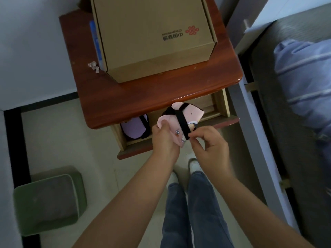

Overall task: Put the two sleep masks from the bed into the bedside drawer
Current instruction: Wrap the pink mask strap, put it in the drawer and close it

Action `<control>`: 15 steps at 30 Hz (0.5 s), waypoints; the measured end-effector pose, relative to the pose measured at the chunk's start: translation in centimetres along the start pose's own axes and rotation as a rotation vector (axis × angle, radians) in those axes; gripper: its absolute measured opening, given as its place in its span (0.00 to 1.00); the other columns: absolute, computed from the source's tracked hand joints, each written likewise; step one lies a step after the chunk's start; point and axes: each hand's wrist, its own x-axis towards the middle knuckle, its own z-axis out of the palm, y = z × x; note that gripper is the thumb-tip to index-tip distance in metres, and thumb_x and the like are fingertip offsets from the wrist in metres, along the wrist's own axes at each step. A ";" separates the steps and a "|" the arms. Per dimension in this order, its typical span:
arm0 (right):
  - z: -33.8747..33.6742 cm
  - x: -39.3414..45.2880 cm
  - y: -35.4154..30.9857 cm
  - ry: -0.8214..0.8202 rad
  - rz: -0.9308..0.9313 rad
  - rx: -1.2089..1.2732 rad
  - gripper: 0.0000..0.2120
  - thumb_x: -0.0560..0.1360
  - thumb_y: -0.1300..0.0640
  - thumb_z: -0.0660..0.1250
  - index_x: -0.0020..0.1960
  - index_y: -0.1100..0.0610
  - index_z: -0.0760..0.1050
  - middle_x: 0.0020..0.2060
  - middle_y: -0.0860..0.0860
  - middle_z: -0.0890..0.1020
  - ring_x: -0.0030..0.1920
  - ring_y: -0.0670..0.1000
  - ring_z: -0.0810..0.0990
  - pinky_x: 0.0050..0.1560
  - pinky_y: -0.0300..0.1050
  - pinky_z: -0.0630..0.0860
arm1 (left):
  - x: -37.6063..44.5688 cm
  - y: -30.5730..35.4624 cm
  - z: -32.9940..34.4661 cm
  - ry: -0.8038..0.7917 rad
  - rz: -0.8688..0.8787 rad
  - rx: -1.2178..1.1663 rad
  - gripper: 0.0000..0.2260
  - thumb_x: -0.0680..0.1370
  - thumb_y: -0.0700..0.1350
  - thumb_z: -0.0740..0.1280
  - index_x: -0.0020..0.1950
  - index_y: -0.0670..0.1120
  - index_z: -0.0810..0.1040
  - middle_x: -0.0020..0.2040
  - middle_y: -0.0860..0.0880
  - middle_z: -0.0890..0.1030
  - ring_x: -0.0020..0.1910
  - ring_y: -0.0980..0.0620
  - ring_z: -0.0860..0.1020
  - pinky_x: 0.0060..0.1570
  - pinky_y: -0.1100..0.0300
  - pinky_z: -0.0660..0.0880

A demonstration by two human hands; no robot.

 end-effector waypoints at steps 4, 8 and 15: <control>0.2 1.0 1.0 0.065 0.510 0.454 0.08 0.71 0.71 0.62 0.41 0.59 0.74 0.36 0.48 0.76 0.39 0.44 0.76 0.45 0.35 0.75 | 0.1 -0.3 -0.9 -0.180 -0.060 -0.149 0.14 0.81 0.39 0.52 0.66 0.40 0.66 0.60 0.40 0.73 0.49 0.47 0.75 0.54 0.49 0.72; 0.6 2.7 2.5 0.002 0.818 0.669 0.03 0.74 0.63 0.62 0.41 0.58 0.71 0.38 0.53 0.76 0.43 0.51 0.77 0.44 0.42 0.77 | 1.1 -0.1 -2.4 -0.267 -0.071 0.093 0.10 0.79 0.32 0.53 0.42 0.43 0.70 0.44 0.45 0.74 0.42 0.51 0.74 0.48 0.53 0.73; 3.2 7.8 3.9 -0.154 0.672 0.233 0.13 0.72 0.61 0.64 0.56 0.63 0.72 0.48 0.58 0.79 0.46 0.57 0.78 0.45 0.51 0.78 | 3.8 0.8 -2.8 -0.242 -0.111 0.325 0.14 0.78 0.32 0.58 0.63 0.35 0.68 0.64 0.36 0.73 0.64 0.38 0.72 0.57 0.51 0.71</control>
